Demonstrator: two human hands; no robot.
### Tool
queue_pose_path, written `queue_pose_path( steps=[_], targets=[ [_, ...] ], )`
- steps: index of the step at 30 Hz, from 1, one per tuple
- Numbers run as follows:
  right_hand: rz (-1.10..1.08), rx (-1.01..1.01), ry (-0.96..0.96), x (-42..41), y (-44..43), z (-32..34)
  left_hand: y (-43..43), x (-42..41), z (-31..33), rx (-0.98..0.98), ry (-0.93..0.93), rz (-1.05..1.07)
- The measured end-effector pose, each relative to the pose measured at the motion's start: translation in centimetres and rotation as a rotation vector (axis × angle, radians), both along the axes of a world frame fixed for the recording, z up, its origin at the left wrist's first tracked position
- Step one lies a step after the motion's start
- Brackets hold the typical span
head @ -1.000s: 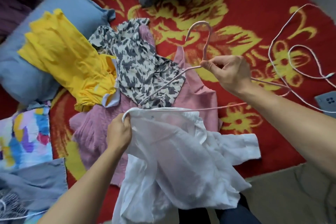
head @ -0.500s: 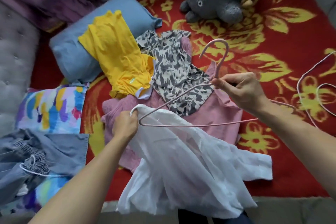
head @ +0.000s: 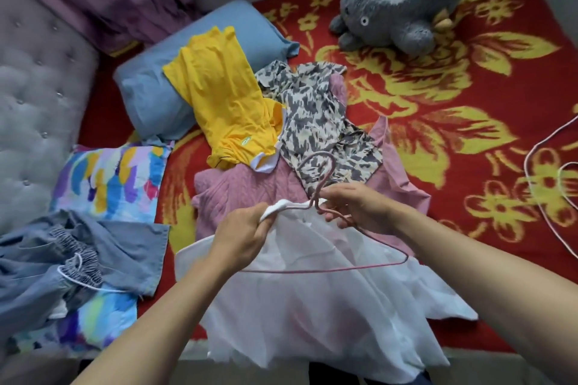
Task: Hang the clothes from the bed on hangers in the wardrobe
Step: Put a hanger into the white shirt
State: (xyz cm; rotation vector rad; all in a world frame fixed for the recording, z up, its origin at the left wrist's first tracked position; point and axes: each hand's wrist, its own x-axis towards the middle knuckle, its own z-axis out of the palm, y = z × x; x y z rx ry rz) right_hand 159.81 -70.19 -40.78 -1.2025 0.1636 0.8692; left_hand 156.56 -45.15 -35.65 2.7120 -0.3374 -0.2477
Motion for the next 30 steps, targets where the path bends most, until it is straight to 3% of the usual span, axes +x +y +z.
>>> queue_pose_path(
  steps=[2, 6, 8, 9, 11, 13, 18, 22, 23, 27, 28, 30],
  targets=[
    [0.083, -0.045, 0.017, 0.4, -0.5, -0.4, 0.2, -1.0, 1.2, 0.017, -0.074, -0.064],
    [0.468, -0.479, -0.519, 0.5, 1.6, -0.7, -0.4, -2.2, 3.2, 0.05, -0.141, -0.18],
    [0.629, -0.513, -0.538, -0.3, 3.0, -2.1, 0.0, -2.6, 4.1, 0.055, -0.171, -0.199],
    [0.678, -0.629, -0.554, -0.5, 3.5, -2.8, 0.5, -2.7, 4.7, 0.055, -0.192, -0.198],
    [0.662, -0.933, -0.674, 0.0, 3.1, -2.9, 2.1, -2.7, 5.6, 0.093, -0.228, -0.177],
    [0.543, -1.099, -0.73, 0.6, 1.1, -2.1, 4.2, -2.8, 6.2, 0.178, -0.249, -0.139],
    [0.341, -1.079, -0.723, 1.8, -4.6, 0.5, 6.9, -3.3, 5.8, 0.325, -0.268, 0.045],
    [0.092, -0.946, -0.807, 1.5, -4.3, 4.5, 5.9, -2.1, 6.3, 0.222, -0.259, 0.282],
    [0.142, -0.926, -0.788, 1.0, -3.9, 5.8, 5.7, -1.7, 6.8, 0.177, -0.254, 0.334],
    [0.732, -0.933, -0.551, -1.7, -1.7, 10.2, 5.6, -0.4, 8.7, 0.009, -0.316, 0.333],
    [0.74, -0.929, -0.581, -1.8, -1.6, 11.5, 5.6, -0.3, 9.1, -0.022, -0.326, 0.3],
    [0.453, -1.056, -0.889, -1.3, -1.6, 14.3, 5.7, 0.0, 9.9, -0.076, -0.337, 0.238]
  ],
)
